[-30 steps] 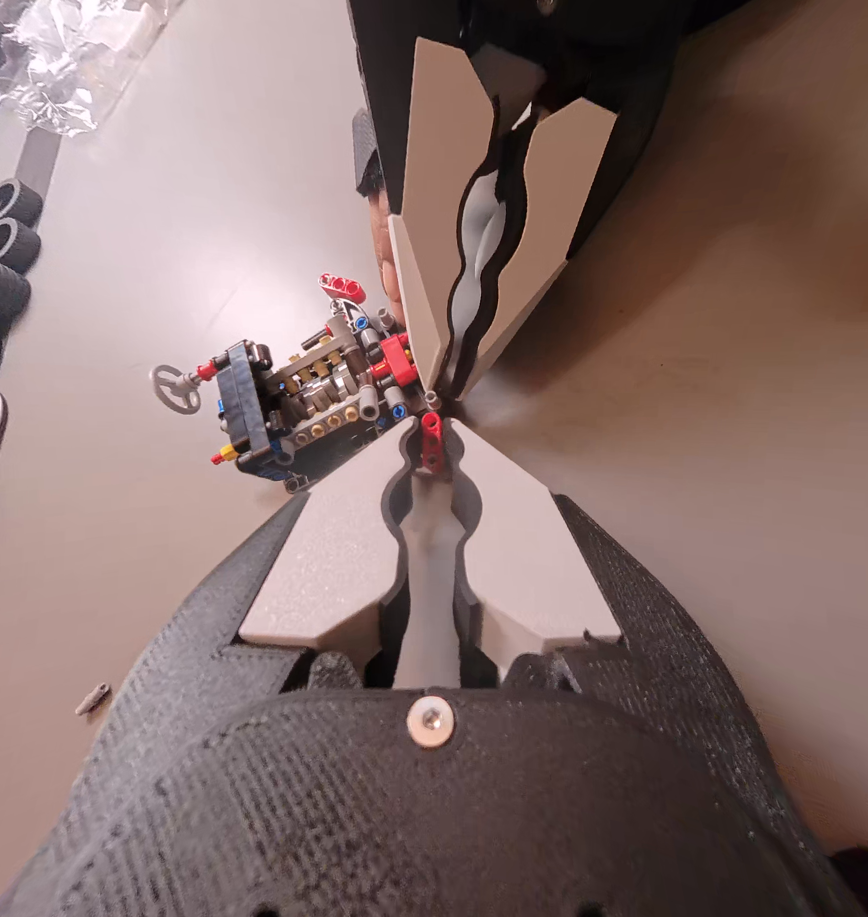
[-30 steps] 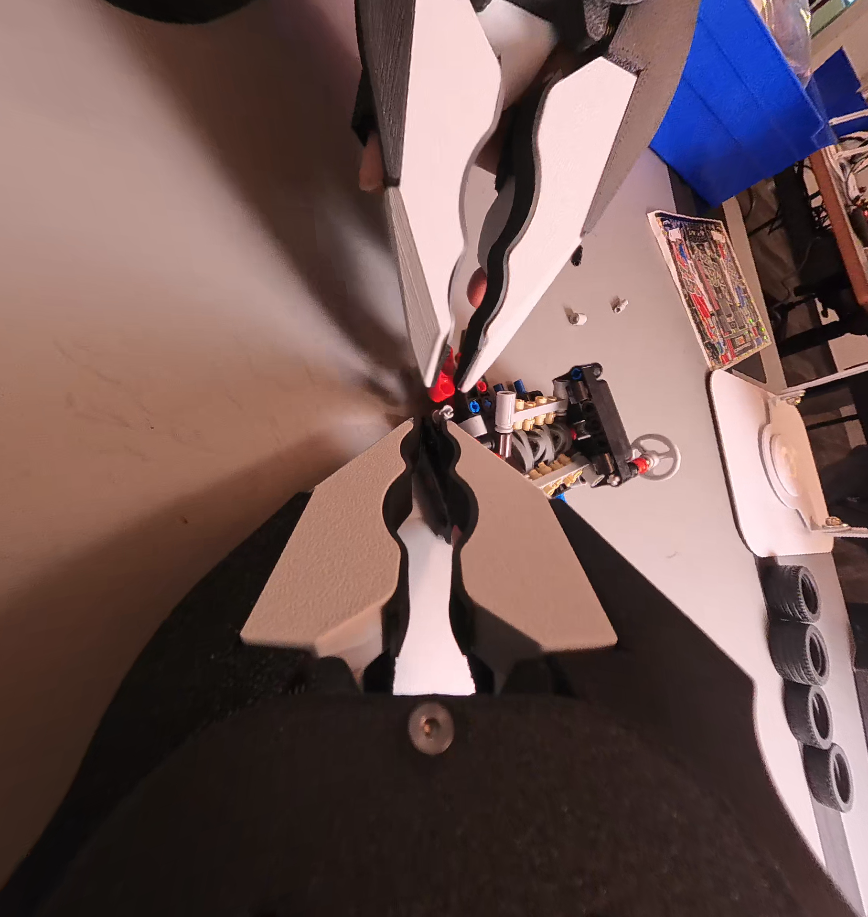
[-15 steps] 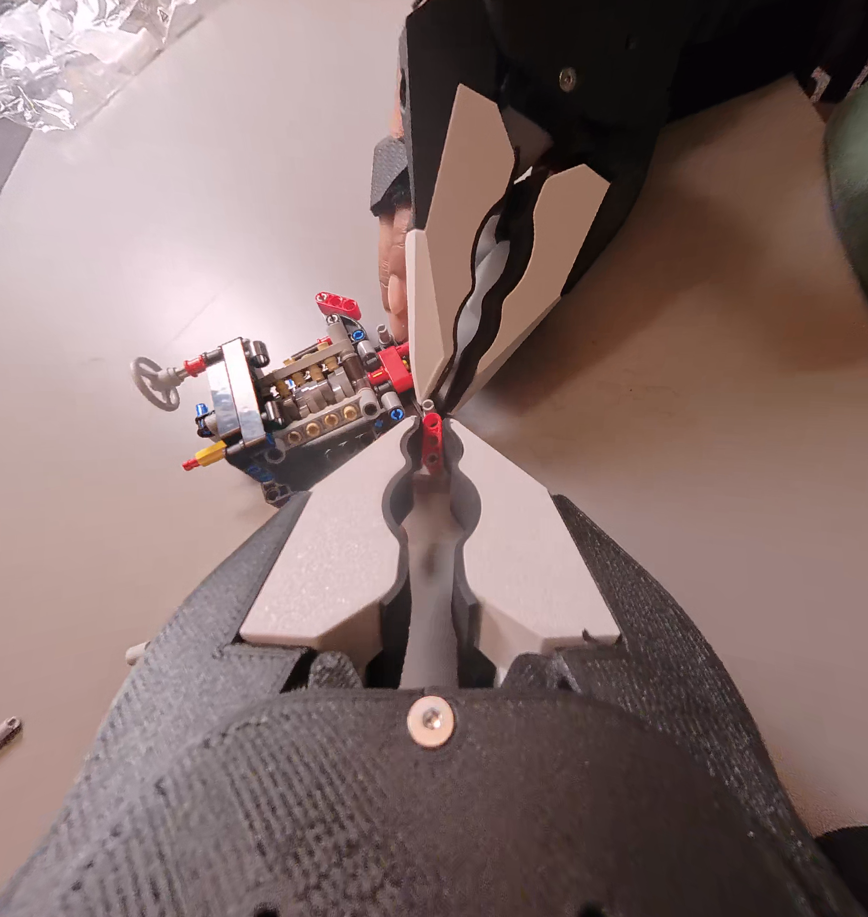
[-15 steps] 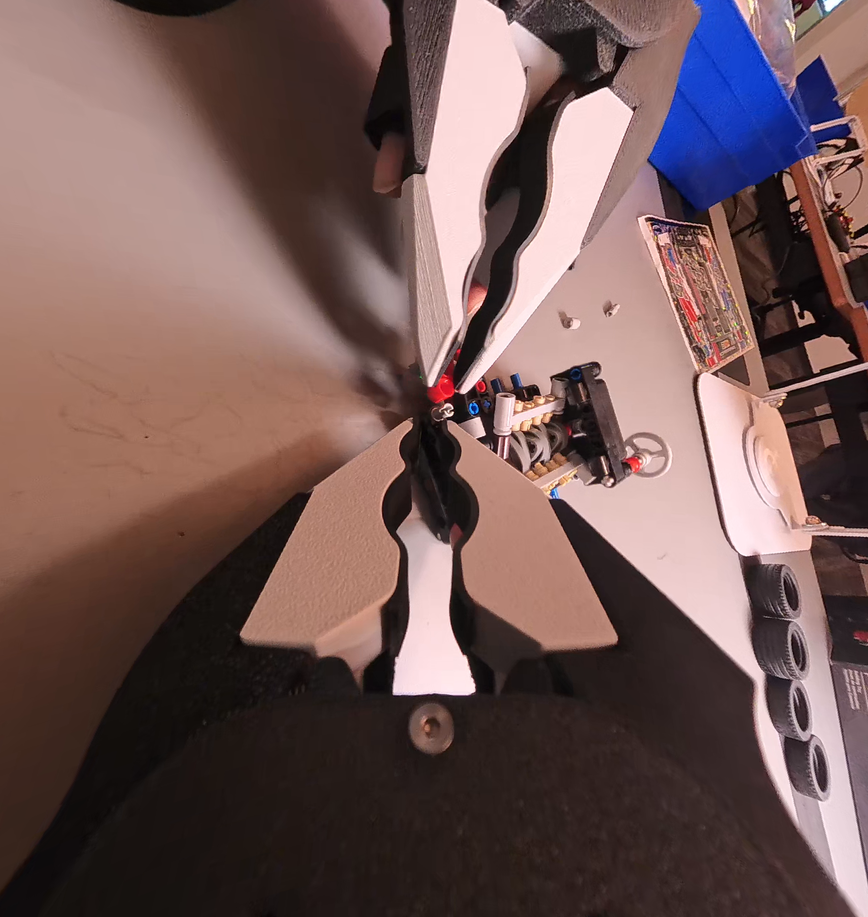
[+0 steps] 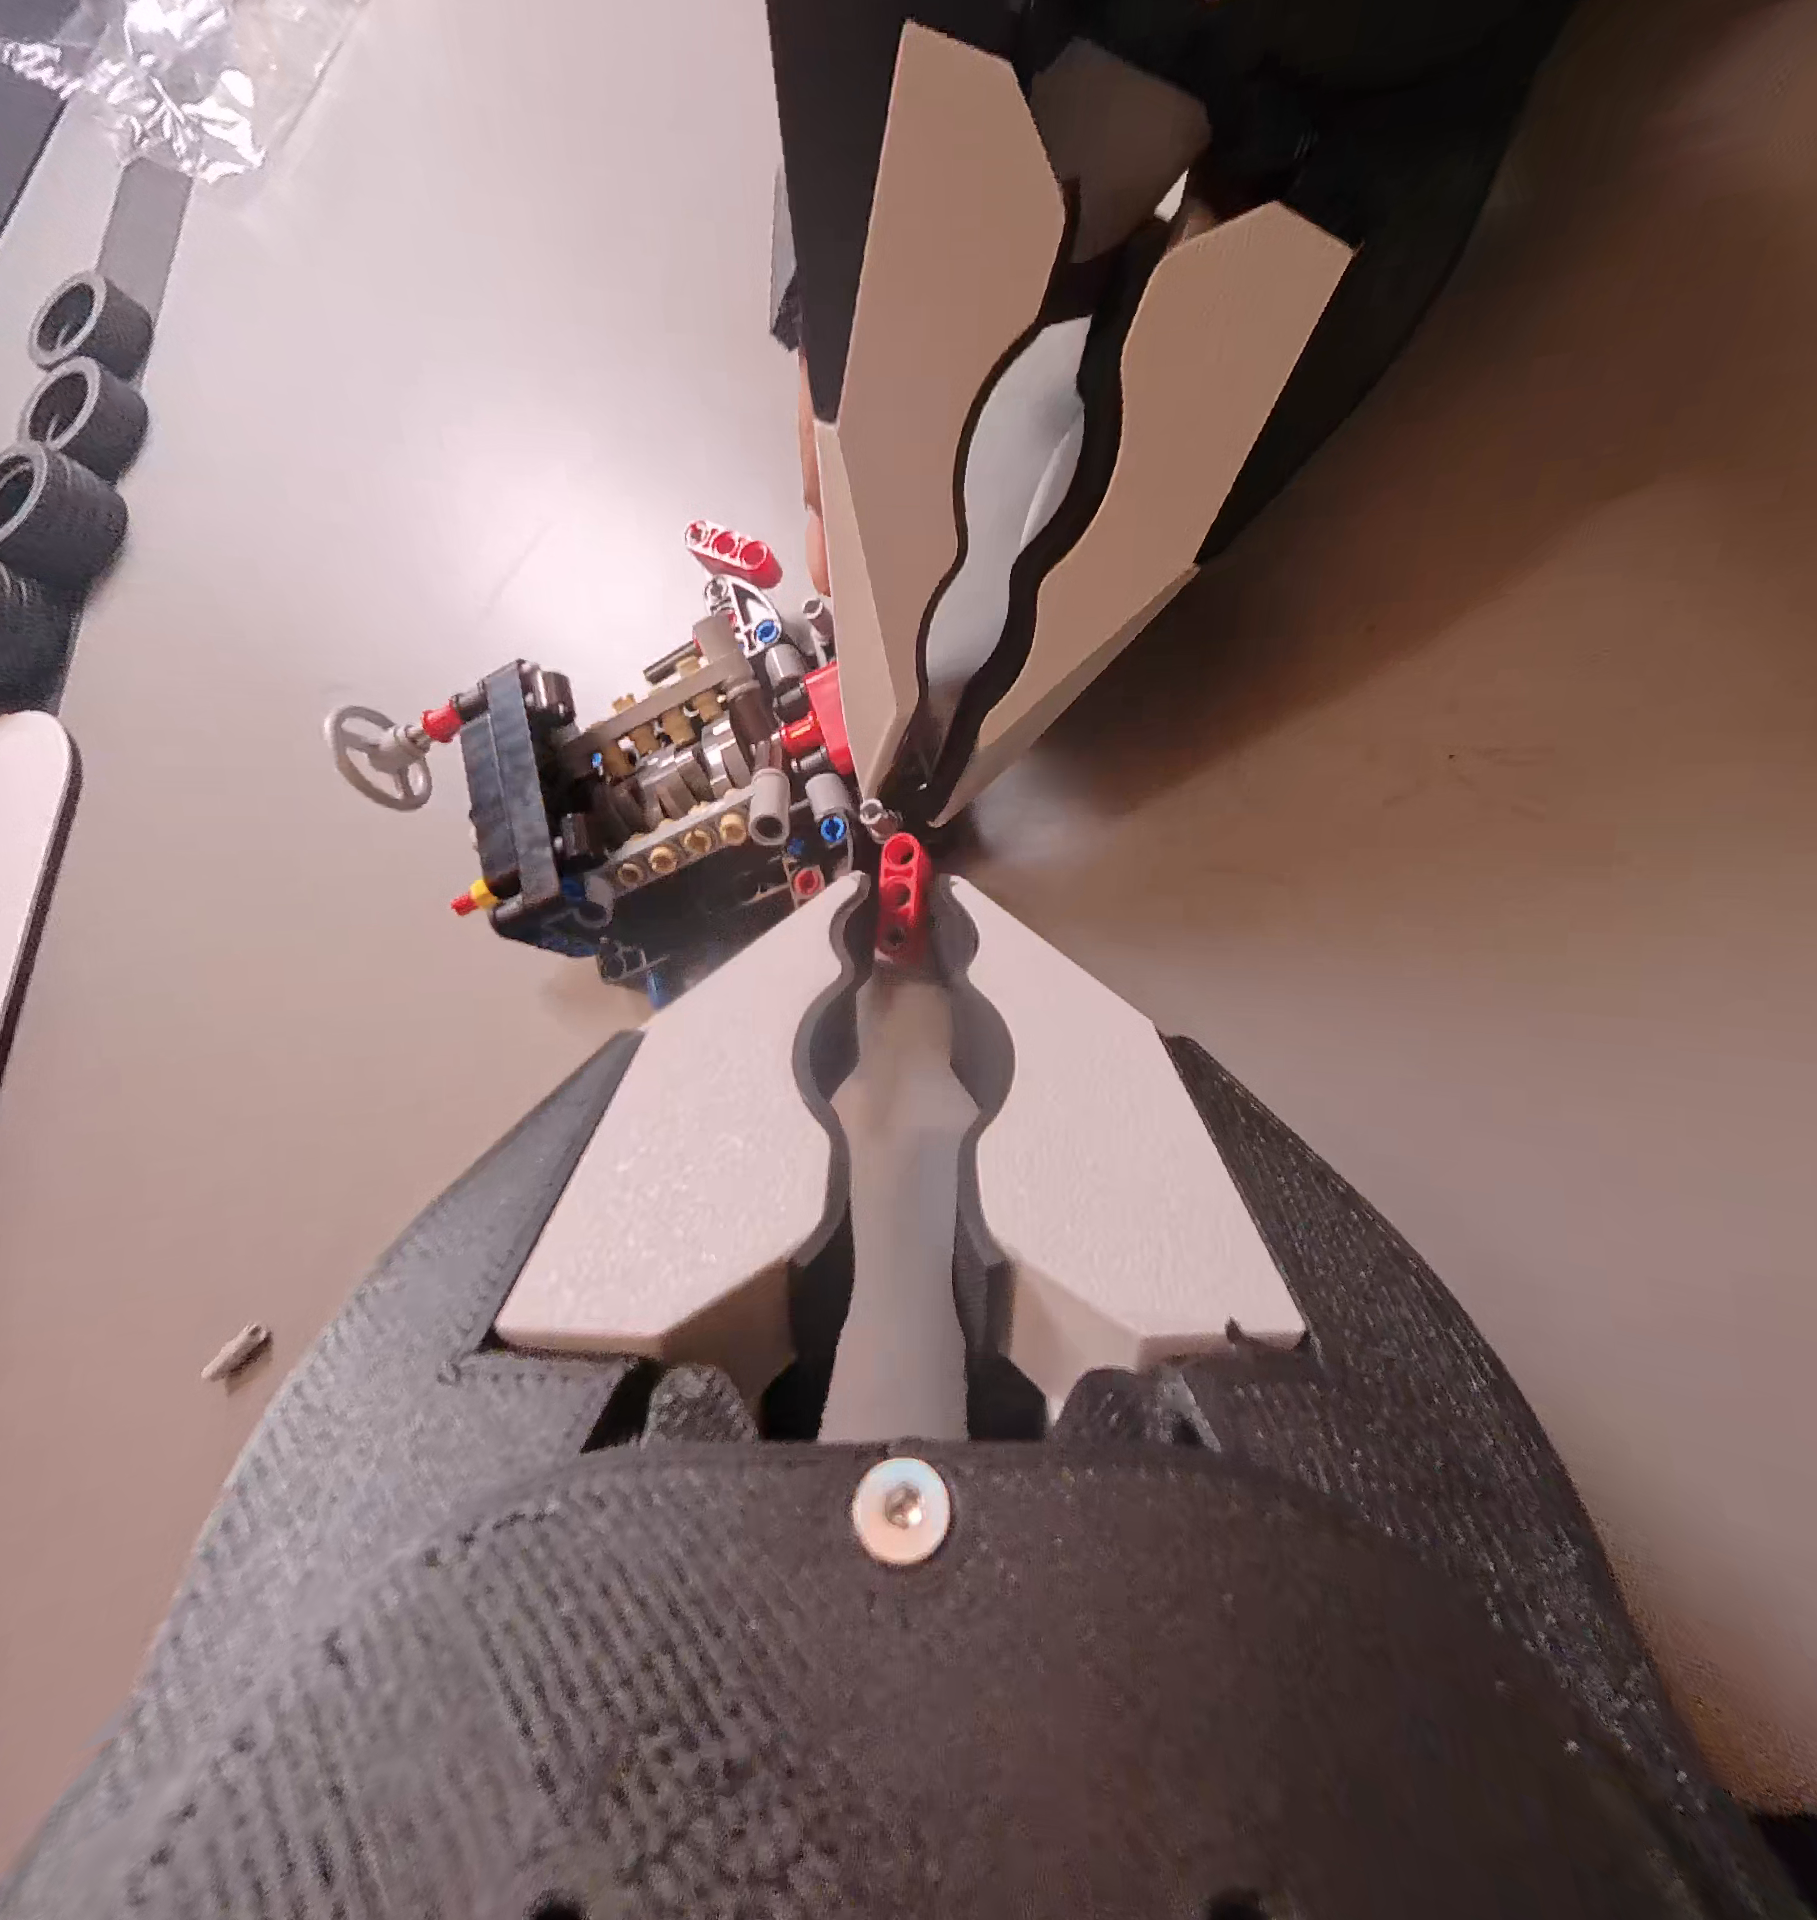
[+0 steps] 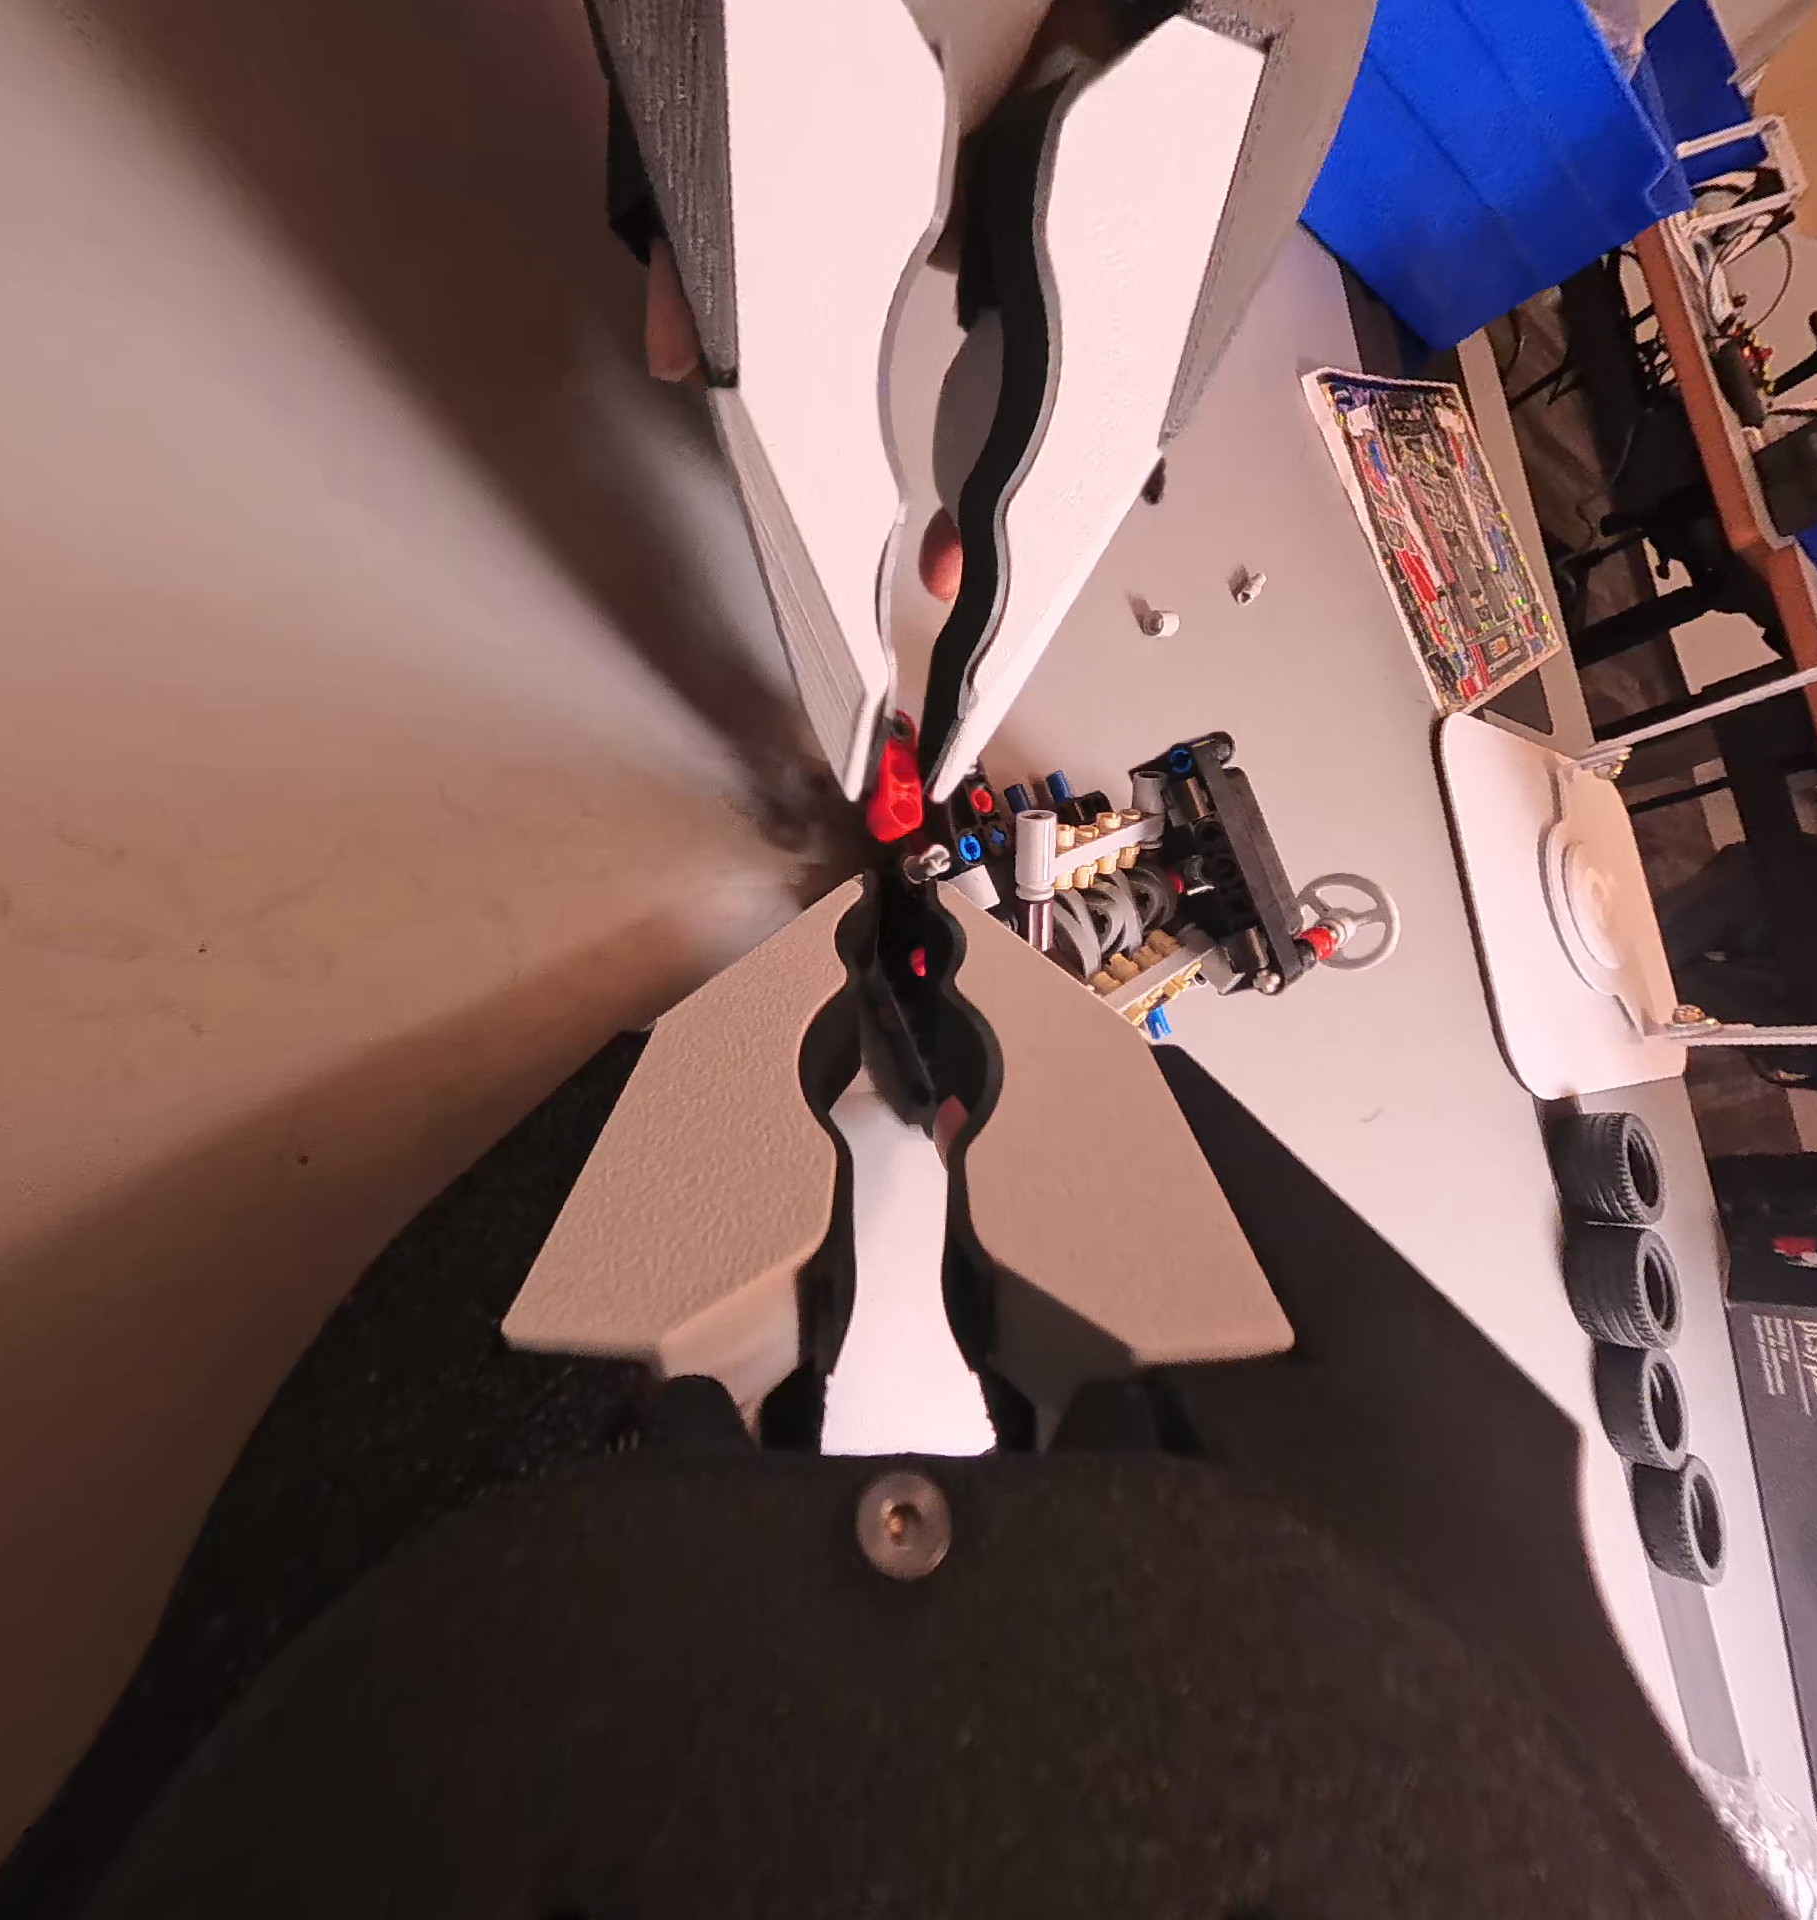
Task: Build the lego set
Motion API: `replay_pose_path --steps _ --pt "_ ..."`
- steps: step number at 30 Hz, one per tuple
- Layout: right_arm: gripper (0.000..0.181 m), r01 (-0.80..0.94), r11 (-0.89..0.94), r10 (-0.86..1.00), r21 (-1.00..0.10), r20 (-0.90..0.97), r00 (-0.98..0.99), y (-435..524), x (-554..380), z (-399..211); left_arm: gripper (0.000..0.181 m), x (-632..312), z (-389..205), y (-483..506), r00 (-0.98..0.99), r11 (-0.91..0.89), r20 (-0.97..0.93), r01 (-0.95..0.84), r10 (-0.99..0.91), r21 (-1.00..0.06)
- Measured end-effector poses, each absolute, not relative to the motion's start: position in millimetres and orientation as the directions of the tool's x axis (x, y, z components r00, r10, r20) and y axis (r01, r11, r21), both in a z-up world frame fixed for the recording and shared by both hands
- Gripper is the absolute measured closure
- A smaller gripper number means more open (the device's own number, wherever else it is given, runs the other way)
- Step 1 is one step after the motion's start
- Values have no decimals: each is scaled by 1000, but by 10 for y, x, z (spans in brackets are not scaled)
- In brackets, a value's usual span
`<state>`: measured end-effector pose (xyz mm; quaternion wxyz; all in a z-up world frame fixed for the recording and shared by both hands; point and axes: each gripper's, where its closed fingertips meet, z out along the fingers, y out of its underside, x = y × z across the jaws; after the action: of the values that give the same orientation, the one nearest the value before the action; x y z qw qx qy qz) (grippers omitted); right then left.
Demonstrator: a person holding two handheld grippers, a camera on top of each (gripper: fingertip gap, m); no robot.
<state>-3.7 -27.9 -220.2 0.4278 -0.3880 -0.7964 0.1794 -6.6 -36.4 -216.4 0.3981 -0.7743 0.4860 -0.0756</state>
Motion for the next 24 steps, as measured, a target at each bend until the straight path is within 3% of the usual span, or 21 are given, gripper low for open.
replay_pose_path --steps 8,17,22,24 --pt "176 490 639 766 -594 549 -334 -247 -83 -2208 174 -101 -2193 -335 566 -251 -270 -676 -778 -693" --pt "174 496 625 776 -603 547 -314 -211 -79 -2192 175 -81 -2161 -292 639 -338 -142 -566 -756 -752" --pt "167 404 659 752 -634 574 -324 -312 -78 -2036 175 -65 -2161 -296 636 -325 -145 -561 -758 -761" --pt "164 395 699 714 -596 608 -347 -324 -94 -2069 175 -62 -2161 -297 632 -320 -147 -562 -761 -762"
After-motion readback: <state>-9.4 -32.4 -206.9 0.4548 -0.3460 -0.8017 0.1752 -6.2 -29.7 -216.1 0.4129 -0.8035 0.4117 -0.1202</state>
